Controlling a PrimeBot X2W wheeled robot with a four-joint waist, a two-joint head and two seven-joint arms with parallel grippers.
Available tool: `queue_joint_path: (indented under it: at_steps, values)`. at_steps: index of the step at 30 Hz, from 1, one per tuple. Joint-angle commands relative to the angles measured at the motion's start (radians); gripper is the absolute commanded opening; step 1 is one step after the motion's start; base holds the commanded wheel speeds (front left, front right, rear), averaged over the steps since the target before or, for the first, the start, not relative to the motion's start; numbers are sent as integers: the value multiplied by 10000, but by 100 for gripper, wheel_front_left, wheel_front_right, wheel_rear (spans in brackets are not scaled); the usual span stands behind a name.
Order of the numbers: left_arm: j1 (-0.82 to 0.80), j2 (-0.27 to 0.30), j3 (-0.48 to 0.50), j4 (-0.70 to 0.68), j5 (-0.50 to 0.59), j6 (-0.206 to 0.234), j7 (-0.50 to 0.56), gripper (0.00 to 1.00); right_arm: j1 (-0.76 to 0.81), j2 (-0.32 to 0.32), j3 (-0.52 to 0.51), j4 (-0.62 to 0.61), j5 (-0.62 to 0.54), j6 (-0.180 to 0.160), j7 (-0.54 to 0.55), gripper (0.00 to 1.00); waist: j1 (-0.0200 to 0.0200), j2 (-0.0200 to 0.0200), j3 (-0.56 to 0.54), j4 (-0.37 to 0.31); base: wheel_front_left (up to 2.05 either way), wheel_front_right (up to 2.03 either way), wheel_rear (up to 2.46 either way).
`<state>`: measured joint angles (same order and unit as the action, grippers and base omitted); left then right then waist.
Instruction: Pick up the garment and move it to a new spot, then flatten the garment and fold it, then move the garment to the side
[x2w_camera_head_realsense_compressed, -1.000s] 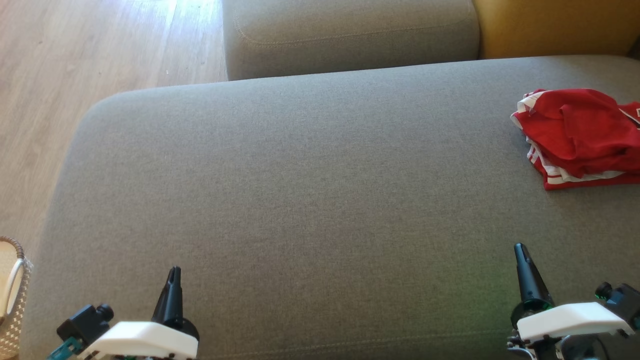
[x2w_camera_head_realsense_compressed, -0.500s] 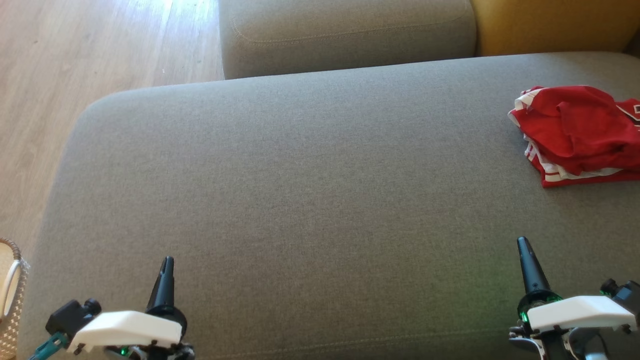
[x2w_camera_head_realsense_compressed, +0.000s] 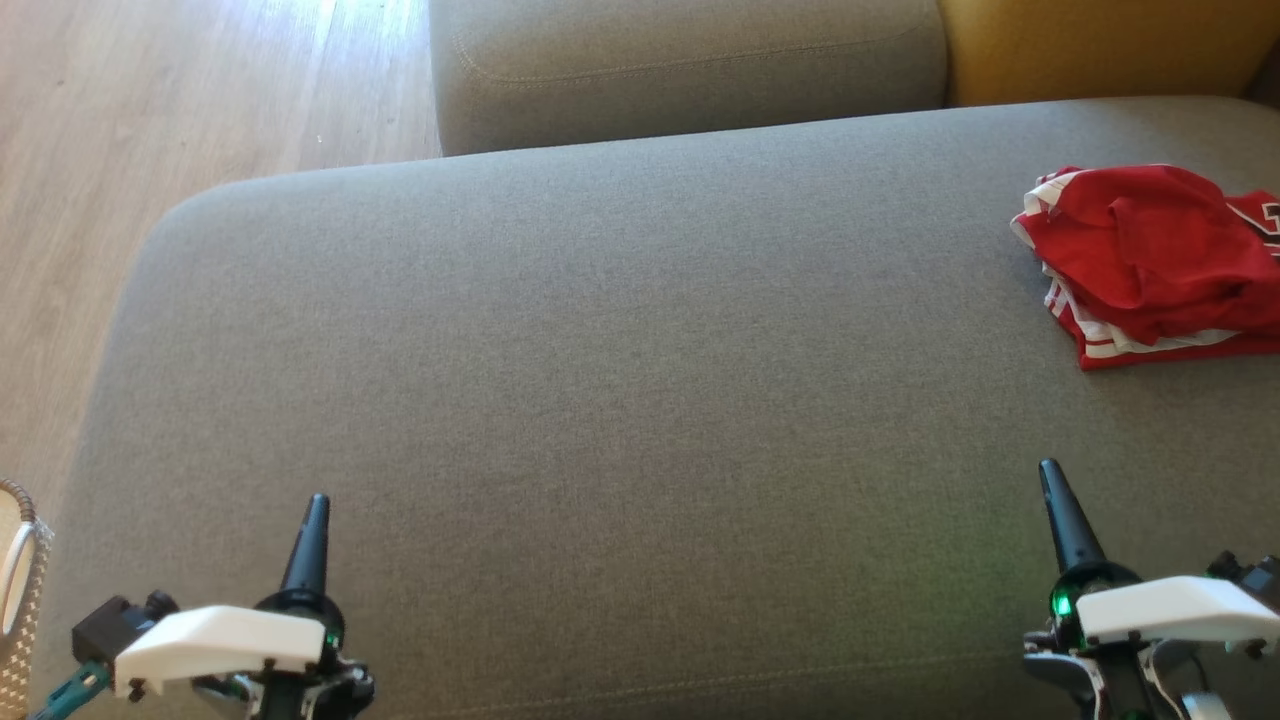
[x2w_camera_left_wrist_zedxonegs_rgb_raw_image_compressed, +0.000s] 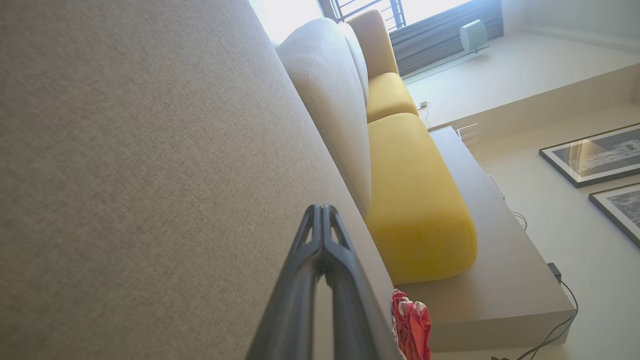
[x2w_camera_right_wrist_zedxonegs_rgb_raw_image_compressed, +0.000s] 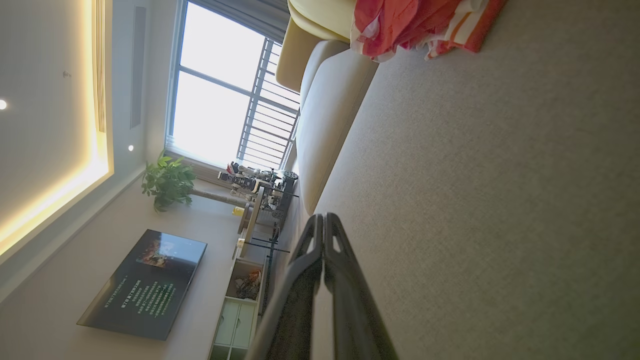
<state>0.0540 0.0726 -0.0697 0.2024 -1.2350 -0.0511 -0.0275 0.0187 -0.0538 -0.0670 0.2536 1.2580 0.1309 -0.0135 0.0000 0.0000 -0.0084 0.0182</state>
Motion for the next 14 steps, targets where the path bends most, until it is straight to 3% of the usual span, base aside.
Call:
queue_joint_path:
  at_steps: [1,14]
  values:
    - [-682,167,404,-222,-308,-114,63,0,-618,-196,90,-290,286,-1,74,0,0,0,4,-7,0,0,0]
    - [-1029,166,746,20,-1783,-374,412,0,-860,-206,12,-216,1624,-1,421,0,0,0,44,-73,0,0,0]
